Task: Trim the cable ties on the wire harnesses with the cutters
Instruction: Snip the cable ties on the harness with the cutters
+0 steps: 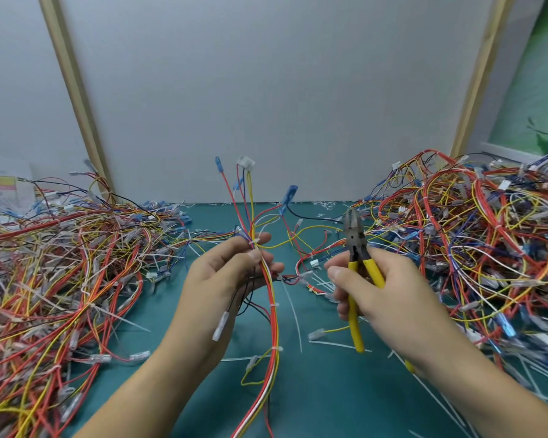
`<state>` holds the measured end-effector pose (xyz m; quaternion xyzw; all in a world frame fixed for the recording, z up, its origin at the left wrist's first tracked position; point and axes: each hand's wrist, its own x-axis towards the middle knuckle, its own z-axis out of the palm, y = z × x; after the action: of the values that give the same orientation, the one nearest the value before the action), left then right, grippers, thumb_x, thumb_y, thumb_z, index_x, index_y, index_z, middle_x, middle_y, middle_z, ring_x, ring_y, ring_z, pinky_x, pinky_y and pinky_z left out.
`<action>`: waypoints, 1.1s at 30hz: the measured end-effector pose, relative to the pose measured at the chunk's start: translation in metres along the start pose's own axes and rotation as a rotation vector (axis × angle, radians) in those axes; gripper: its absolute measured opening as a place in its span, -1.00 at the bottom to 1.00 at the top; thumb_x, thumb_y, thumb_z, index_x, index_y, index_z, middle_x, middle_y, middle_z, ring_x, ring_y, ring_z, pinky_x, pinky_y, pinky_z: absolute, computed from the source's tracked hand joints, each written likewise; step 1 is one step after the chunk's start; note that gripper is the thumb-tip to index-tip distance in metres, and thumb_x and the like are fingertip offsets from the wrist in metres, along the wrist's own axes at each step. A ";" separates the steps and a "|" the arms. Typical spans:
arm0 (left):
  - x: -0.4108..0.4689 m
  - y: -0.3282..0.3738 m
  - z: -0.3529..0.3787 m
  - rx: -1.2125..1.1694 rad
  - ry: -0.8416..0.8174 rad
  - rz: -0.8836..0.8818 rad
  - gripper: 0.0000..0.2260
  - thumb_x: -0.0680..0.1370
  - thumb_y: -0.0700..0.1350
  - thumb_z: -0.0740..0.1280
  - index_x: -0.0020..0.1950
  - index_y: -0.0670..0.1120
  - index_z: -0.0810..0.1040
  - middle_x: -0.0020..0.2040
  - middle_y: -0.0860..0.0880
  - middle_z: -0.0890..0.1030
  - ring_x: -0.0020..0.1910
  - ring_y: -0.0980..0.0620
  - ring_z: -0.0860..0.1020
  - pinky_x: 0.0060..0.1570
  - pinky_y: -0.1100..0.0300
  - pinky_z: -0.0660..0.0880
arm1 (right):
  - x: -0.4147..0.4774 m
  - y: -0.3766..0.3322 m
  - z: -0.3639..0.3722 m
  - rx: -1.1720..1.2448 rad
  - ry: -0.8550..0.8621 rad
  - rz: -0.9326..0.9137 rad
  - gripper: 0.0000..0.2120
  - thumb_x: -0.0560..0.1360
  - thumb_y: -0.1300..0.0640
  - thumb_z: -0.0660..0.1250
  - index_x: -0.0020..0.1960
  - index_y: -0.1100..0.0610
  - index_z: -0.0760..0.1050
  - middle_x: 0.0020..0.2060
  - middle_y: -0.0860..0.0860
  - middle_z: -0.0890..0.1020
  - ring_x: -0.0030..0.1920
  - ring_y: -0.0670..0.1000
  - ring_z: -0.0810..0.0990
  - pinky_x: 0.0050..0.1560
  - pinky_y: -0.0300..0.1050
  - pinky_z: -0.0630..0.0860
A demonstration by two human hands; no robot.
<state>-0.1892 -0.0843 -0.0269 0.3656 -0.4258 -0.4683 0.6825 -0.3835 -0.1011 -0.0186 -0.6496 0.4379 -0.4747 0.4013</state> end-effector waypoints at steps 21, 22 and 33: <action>0.000 -0.004 0.004 -0.014 0.003 0.061 -0.75 0.30 -0.33 0.35 -0.04 -0.17 0.50 -0.25 -0.10 0.62 -0.16 -0.07 0.70 -0.06 0.16 0.63 | -0.013 0.005 0.017 0.071 -0.046 -0.064 -0.91 0.51 0.20 0.43 -0.09 0.02 0.60 -0.24 0.07 0.71 -0.29 0.01 0.66 -0.19 -0.11 0.64; -0.001 -0.004 0.004 0.008 -0.013 0.044 -0.75 0.29 -0.34 0.35 -0.07 -0.16 0.49 -0.24 -0.11 0.62 -0.14 -0.08 0.70 -0.05 0.17 0.63 | -0.014 0.007 0.020 0.084 -0.095 -0.034 -0.93 0.52 0.21 0.41 -0.11 0.06 0.60 -0.25 0.07 0.71 -0.31 -0.01 0.65 -0.21 -0.13 0.64; -0.006 -0.009 0.009 0.049 -0.156 -0.032 -0.82 0.27 -0.35 0.25 -0.22 -0.11 0.40 -0.21 -0.11 0.55 -0.08 -0.06 0.64 0.04 0.11 0.58 | -0.011 0.015 0.019 -0.009 -0.106 -0.037 -0.83 0.58 0.17 0.33 -0.12 -0.06 0.54 -0.35 -0.01 0.63 -0.32 0.01 0.60 -0.19 0.08 0.62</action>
<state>-0.2017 -0.0819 -0.0330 0.3512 -0.4829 -0.4958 0.6305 -0.3701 -0.0934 -0.0399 -0.6834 0.4061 -0.4450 0.4123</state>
